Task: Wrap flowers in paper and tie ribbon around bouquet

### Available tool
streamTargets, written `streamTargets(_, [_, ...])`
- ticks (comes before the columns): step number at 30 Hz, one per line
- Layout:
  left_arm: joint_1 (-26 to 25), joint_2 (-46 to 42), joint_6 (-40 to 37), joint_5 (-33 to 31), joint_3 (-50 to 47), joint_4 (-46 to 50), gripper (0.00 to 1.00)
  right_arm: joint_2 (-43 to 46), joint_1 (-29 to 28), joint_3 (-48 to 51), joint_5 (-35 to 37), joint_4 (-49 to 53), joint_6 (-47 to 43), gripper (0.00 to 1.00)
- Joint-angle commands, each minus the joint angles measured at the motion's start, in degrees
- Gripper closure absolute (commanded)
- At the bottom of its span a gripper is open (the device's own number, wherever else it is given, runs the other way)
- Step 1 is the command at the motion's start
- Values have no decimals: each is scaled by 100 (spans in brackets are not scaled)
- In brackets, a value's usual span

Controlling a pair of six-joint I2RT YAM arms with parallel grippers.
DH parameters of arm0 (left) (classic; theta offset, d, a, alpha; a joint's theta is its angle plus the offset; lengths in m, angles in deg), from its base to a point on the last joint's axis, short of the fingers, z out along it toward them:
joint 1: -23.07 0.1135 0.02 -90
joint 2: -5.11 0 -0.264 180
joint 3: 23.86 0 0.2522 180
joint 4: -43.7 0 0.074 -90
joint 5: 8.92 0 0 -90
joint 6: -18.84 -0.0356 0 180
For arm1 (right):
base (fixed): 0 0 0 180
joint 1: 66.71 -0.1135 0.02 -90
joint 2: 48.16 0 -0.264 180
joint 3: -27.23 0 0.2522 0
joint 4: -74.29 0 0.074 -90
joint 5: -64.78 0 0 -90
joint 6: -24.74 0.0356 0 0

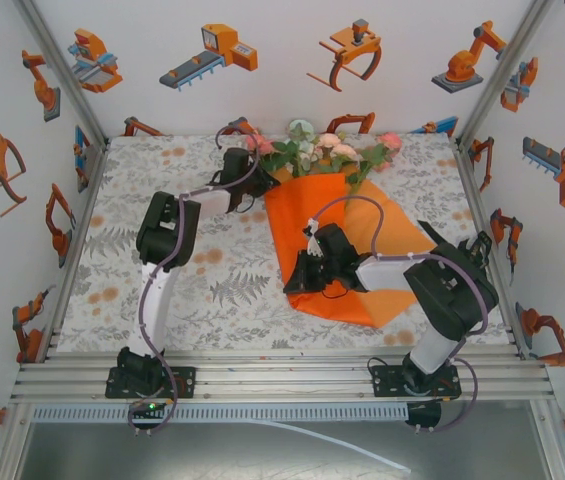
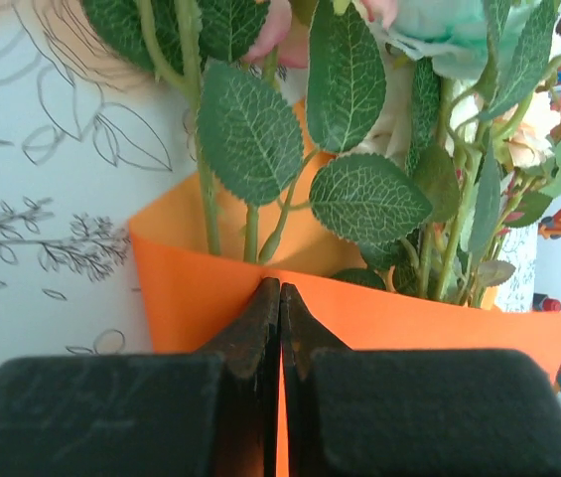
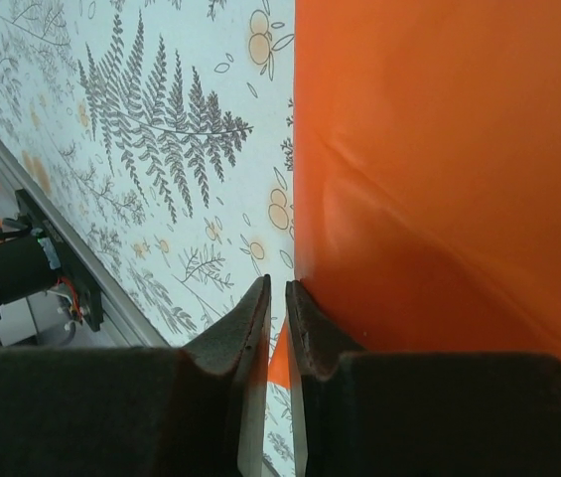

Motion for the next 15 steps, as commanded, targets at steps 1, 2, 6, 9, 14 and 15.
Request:
streamTargets(1, [114, -162, 45, 137, 212, 40, 92, 356, -25, -47, -76, 208, 57, 83])
streamTargets(2, [117, -354, 42, 199, 144, -3, 92, 461, -26, -101, -6, 313, 49, 83])
streamTargets(6, [127, -1329, 14, 292, -497, -320, 86, 1136, 7, -181, 526, 569, 5, 82])
streamTargets(9, [109, -2055, 30, 337, -1164, -578, 82, 1736, 136, -90, 1108, 842, 9, 76])
streamTargets(14, [-114, -3094, -65, 415, -2273, -573, 80, 2963, 657, 154, 2235, 1901, -22, 61])
streamTargets(15, [-226, -3243, -171, 442, -2452, -462, 80, 3262, 865, 211, 2428, 2213, -49, 56])
